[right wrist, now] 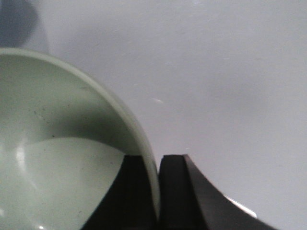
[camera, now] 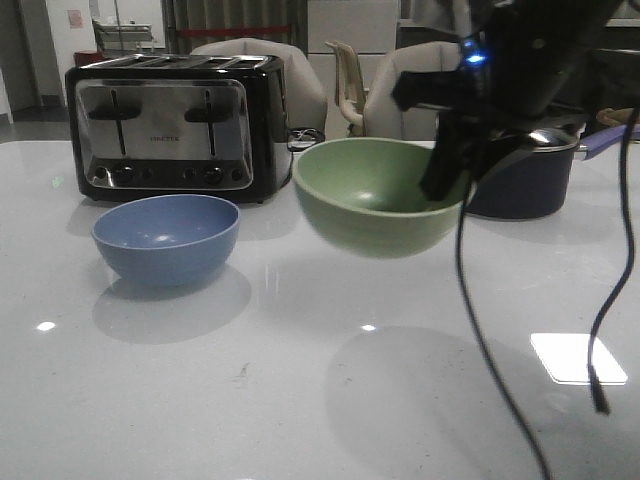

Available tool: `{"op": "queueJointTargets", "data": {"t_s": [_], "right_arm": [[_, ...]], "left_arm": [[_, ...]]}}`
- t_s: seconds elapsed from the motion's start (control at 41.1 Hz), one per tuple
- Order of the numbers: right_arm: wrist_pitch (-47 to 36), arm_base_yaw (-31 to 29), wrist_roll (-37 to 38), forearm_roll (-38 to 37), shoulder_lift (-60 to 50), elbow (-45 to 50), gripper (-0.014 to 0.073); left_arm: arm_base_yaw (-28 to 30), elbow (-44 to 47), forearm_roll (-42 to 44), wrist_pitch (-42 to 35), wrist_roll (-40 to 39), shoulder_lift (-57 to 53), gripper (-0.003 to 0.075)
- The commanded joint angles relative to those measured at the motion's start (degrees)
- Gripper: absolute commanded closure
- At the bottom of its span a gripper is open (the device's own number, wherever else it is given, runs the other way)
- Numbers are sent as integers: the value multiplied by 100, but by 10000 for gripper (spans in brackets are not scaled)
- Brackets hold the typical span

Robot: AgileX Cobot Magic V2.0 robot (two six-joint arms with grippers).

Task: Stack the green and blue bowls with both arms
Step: 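Lift the green bowl and carry it toward the blue bowl, then set the green bowl down in front of the blue bowl, release, withdraw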

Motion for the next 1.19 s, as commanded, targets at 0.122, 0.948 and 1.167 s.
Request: {"op": "queueJointTargets", "data": {"t_s": [0.122, 0.948, 1.167], "right_arm": [[-271, 789, -59, -134, 164, -187, 548], [-460, 926, -26, -530, -864, 107, 88], [-380, 926, 184, -1246, -2276, 1199, 88]], "left_arm": [[-38, -195, -44, -452, -29, 72, 618], [-38, -195, -44, -432, -29, 72, 618], [-38, -195, -44, -432, 6, 72, 618]]}}
